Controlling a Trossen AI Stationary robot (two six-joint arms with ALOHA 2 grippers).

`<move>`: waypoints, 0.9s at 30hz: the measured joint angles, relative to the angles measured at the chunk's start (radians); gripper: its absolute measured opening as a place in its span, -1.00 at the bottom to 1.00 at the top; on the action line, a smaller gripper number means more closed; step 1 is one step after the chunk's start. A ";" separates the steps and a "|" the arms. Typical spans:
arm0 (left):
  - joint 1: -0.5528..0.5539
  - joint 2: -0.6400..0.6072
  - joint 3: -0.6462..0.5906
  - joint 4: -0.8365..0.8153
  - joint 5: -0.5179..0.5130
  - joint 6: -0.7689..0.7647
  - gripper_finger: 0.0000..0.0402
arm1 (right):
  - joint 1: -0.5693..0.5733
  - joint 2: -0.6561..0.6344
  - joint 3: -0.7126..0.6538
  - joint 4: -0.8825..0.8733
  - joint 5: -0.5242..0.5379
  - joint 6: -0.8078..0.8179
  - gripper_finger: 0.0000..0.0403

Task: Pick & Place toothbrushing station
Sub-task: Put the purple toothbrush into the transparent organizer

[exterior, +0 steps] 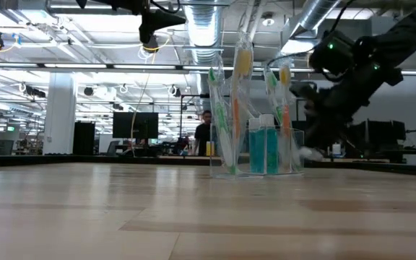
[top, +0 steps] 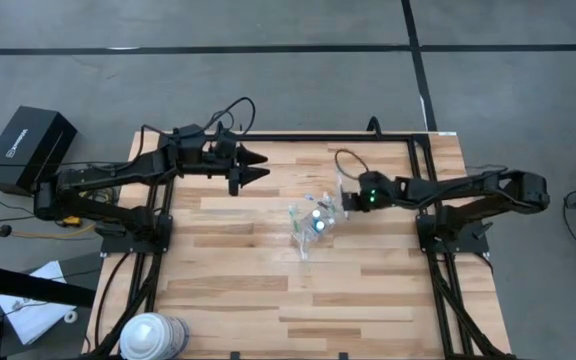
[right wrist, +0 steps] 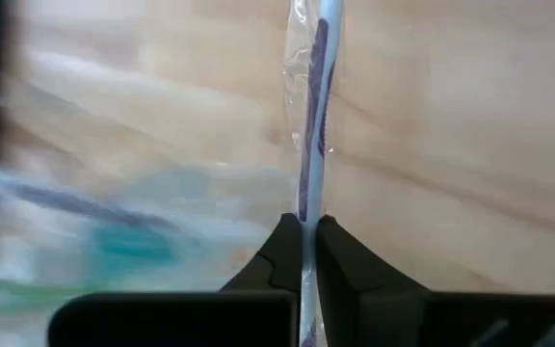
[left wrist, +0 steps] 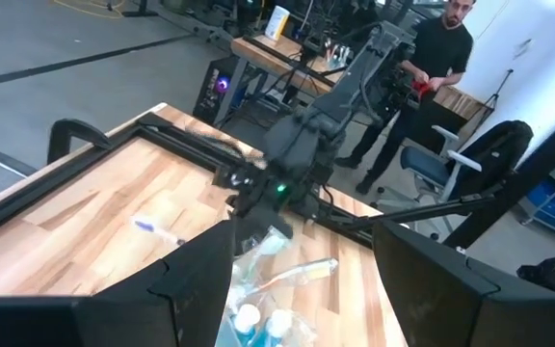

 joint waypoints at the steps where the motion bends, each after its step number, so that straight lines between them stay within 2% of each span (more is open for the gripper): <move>1: 0.005 0.000 0.000 0.000 0.000 0.004 0.20 | -0.014 -0.017 0.000 0.023 -0.002 -0.001 -0.98; 9: 0.079 0.000 0.000 0.008 0.019 0.009 0.20 | -0.099 -0.222 0.002 0.124 0.045 -0.048 -1.00; 16: 0.142 0.000 0.000 0.077 0.070 -0.013 0.20 | -0.173 -0.373 0.056 0.113 0.063 -0.150 -1.00; 21: 0.190 0.000 0.000 0.098 0.129 -0.051 0.20 | -0.201 -0.377 0.180 0.109 0.064 -0.298 -1.00; 27: 0.203 0.000 0.000 0.107 0.158 -0.053 0.20 | -0.185 -0.306 0.407 0.069 0.058 -0.494 -1.00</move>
